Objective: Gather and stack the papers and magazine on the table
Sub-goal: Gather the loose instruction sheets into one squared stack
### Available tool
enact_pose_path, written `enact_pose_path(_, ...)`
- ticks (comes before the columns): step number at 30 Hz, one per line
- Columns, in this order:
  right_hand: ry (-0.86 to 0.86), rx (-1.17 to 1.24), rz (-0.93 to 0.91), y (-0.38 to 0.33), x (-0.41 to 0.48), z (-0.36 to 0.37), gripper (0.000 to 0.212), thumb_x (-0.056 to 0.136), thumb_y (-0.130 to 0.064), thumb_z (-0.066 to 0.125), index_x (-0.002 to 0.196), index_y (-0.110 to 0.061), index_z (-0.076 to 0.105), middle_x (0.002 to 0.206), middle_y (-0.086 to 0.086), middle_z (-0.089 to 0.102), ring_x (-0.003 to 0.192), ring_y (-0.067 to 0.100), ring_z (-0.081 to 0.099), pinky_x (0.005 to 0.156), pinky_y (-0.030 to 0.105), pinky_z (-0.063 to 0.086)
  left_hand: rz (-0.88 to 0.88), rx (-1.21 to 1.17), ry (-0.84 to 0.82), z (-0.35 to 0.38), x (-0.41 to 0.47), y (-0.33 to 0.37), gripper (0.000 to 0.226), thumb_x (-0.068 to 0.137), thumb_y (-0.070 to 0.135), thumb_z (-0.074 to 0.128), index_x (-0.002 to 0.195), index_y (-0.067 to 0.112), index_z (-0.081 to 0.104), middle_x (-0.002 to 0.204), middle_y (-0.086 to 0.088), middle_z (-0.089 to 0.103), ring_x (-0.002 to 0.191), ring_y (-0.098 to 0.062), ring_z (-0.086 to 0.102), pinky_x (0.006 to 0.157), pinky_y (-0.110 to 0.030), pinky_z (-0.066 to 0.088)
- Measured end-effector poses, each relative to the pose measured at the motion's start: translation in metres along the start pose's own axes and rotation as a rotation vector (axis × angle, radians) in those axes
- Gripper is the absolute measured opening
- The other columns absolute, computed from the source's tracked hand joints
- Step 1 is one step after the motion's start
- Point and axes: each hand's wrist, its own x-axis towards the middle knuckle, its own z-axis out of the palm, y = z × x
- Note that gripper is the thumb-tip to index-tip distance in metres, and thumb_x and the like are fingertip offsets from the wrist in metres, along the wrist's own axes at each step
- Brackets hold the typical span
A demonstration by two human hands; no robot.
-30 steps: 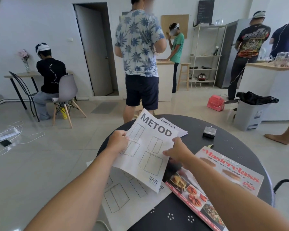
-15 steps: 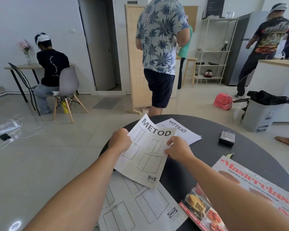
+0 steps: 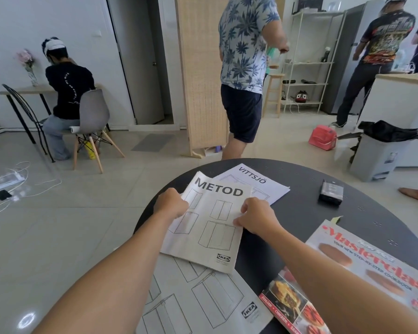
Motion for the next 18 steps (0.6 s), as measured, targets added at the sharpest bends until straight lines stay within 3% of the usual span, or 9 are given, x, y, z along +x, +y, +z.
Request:
enact_pose_path(1, 0.003, 0.005, -0.001, 0.001, 0.000, 0.000, 0.032, 0.081, -0.013, 0.070, 0.110, 0.000, 0.063, 0.111, 0.015, 0.065, 0.086, 0.027, 0.063, 0.069, 0.031, 0.050, 0.022, -0.002, 0.003, -0.002, -0.002, 0.000, 0.003, 0.077, -0.003, 0.047, 0.074, -0.003, 0.048, 0.109, -0.013, 0.053, 0.055, -0.022, 0.034, 0.047, -0.028, 0.017)
enact_pose_path(2, 0.005, 0.010, -0.002, 0.001, -0.001, -0.001, 0.033, 0.081, -0.013, 0.070, 0.110, 0.000, 0.063, 0.111, 0.015, 0.065, 0.084, 0.026, 0.062, 0.068, 0.031, 0.050, 0.031, -0.015, 0.008, 0.000, 0.000, -0.001, 0.015, 0.077, -0.003, 0.046, 0.068, 0.006, 0.039, 0.069, 0.009, 0.028, 0.054, -0.020, 0.027, 0.048, -0.029, 0.016)
enact_pose_path(3, 0.005, 0.015, -0.003, 0.002, -0.001, -0.001, 0.033, 0.081, -0.013, 0.070, 0.110, 0.000, 0.063, 0.110, 0.014, 0.064, 0.081, 0.025, 0.059, 0.066, 0.030, 0.049, 0.058, -0.002, 0.006, -0.001, -0.002, -0.001, 0.023, 0.080, -0.002, 0.047, 0.068, 0.011, 0.033, 0.063, -0.007, 0.039, 0.055, -0.019, 0.025, 0.048, -0.029, 0.018)
enact_pose_path(6, -0.024, 0.022, 0.001, 0.001, -0.003, -0.002, 0.039, 0.082, -0.018, 0.072, 0.115, -0.002, 0.058, 0.111, 0.012, 0.060, 0.083, 0.023, 0.055, 0.066, 0.030, 0.047, 0.130, -0.038, 0.045, -0.003, -0.007, 0.002, 0.015, 0.090, 0.004, 0.048, 0.083, 0.013, 0.039, 0.072, 0.001, 0.041, 0.060, -0.019, 0.034, 0.049, -0.029, 0.026)
enact_pose_path(12, -0.017, 0.197, 0.009, 0.005, -0.009, -0.007, 0.067, 0.088, -0.039, 0.068, 0.140, -0.009, 0.039, 0.132, 0.008, 0.054, 0.104, 0.021, 0.054, 0.079, 0.029, 0.043, 0.160, -0.277, 0.161, -0.019, -0.015, 0.016, 0.002, 0.090, 0.004, 0.052, 0.091, 0.005, 0.053, 0.082, -0.003, 0.056, 0.067, -0.023, 0.047, 0.058, -0.030, 0.036)
enact_pose_path(15, -0.012, 0.421, 0.090, 0.012, -0.009, -0.013, 0.075, 0.085, -0.051, 0.066, 0.141, -0.012, 0.036, 0.127, 0.007, 0.059, 0.107, 0.022, 0.060, 0.087, 0.034, 0.050, 0.152, -0.426, 0.146, -0.025, -0.024, 0.020, 0.005, 0.085, 0.004, 0.057, 0.090, 0.004, 0.060, 0.086, -0.002, 0.061, 0.076, -0.022, 0.052, 0.066, -0.030, 0.040)
enact_pose_path(18, -0.005, 0.696, 0.164, 0.024, -0.004, -0.024, 0.068, 0.080, -0.055, 0.065, 0.130, -0.012, 0.044, 0.118, 0.004, 0.065, 0.104, 0.025, 0.065, 0.091, 0.044, 0.055, 0.139, -0.549, 0.099, -0.027, -0.048, 0.030, 0.006, 0.085, 0.004, 0.060, 0.090, 0.005, 0.063, 0.077, -0.001, 0.061, 0.071, -0.021, 0.054, 0.061, -0.028, 0.040)
